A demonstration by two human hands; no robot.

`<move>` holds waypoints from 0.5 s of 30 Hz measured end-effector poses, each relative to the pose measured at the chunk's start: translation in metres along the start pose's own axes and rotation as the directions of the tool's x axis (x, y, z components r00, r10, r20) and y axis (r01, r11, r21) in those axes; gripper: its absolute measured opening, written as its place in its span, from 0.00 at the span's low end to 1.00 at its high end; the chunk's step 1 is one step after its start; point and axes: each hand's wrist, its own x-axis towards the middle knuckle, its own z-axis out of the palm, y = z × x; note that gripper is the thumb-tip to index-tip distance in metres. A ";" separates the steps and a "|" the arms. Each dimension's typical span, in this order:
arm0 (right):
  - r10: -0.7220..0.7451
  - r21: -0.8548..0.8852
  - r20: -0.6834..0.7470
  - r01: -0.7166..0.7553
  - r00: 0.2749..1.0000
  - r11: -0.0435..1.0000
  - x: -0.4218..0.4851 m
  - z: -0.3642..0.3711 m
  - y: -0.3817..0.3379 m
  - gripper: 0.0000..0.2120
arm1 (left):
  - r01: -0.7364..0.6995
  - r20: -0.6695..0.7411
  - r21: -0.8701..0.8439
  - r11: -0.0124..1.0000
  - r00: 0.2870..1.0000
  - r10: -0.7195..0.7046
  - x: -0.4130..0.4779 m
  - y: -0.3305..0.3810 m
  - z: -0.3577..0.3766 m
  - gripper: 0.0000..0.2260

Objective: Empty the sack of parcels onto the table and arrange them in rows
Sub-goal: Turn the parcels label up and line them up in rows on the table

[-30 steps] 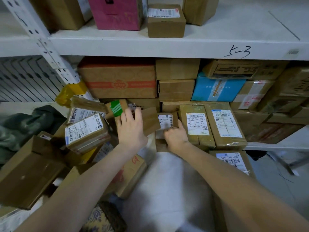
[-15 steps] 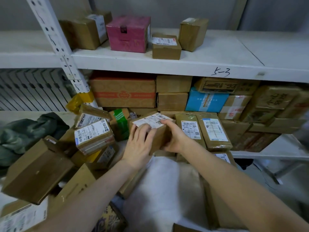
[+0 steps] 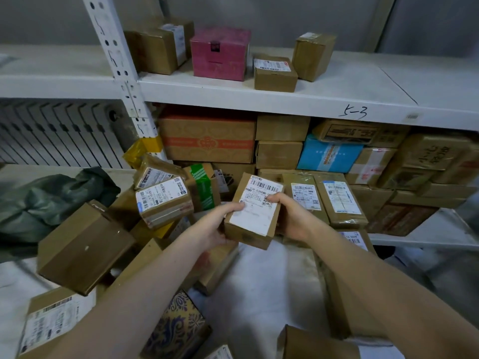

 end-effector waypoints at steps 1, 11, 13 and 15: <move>-0.010 -0.021 -0.014 0.010 1.000 1.000 0.002 0.003 0.000 0.27 | -0.014 -0.013 -0.049 0.999 1.000 0.014 0.002 0.001 -0.001 0.13; -0.333 -0.520 -0.303 0.137 0.893 0.843 0.042 -0.012 -0.016 0.15 | -0.171 -0.352 -0.109 0.979 0.928 0.122 0.089 0.027 -0.026 0.29; -0.379 -0.555 -0.284 0.171 0.881 0.814 0.056 -0.019 -0.019 0.14 | -0.177 -0.384 -0.009 0.984 0.909 0.161 0.108 0.025 -0.017 0.32; -0.400 -0.586 -0.241 0.196 0.884 0.786 0.071 -0.022 -0.020 0.12 | -0.166 -0.383 0.085 0.983 0.905 0.186 0.121 0.019 -0.009 0.37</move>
